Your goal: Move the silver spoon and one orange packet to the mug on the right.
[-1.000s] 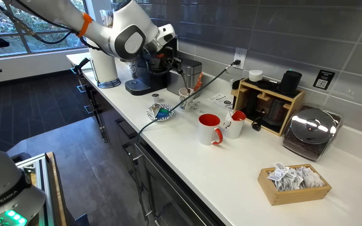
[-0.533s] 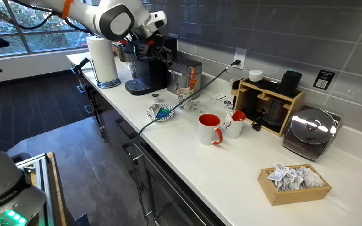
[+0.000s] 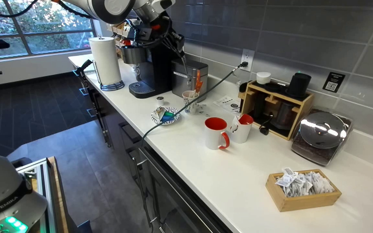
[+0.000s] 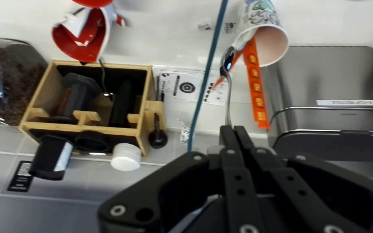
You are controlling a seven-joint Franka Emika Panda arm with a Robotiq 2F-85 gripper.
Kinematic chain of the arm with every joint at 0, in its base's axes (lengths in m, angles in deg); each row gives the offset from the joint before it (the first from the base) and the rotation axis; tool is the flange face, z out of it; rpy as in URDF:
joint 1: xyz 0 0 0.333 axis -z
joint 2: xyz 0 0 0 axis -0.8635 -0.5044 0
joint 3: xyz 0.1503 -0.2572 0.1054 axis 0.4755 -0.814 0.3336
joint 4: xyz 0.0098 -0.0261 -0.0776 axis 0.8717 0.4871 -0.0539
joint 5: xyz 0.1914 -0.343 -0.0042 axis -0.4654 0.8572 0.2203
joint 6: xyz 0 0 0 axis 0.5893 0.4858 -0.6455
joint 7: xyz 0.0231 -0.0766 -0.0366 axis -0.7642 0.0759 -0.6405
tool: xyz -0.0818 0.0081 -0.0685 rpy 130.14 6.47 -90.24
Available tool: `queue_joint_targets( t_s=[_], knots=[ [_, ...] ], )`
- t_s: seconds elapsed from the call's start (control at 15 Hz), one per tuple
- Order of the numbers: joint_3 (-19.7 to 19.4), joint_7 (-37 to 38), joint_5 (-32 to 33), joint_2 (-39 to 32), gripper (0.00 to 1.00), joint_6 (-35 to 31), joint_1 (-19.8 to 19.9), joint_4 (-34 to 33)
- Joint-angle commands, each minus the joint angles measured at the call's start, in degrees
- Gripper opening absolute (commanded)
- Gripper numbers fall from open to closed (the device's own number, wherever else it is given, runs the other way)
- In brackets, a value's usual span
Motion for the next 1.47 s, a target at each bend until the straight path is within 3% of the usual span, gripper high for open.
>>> queue_joint_targets(
  t_s=[0.0,0.2,0.53,0.8,1.07,1.4],
  knots=[
    [-3.09,0.4,-0.25,-0.13,0.01,8.59,2.92,-3.12],
    [-7.05,-0.48,-4.19,-2.22,0.01,13.45,4.83,-5.74],
    [-10.76,0.17,-10.91,-8.08,0.01,8.84,7.13,-7.29],
    [-10.42,0.68,-14.46,-11.99,0.01,4.85,8.26,-7.5],
    [-9.79,3.36,-13.5,-14.83,0.01,2.37,8.86,-8.43],
    [-9.69,8.31,-8.67,-17.92,0.01,4.95,8.97,-10.11]
  ],
)
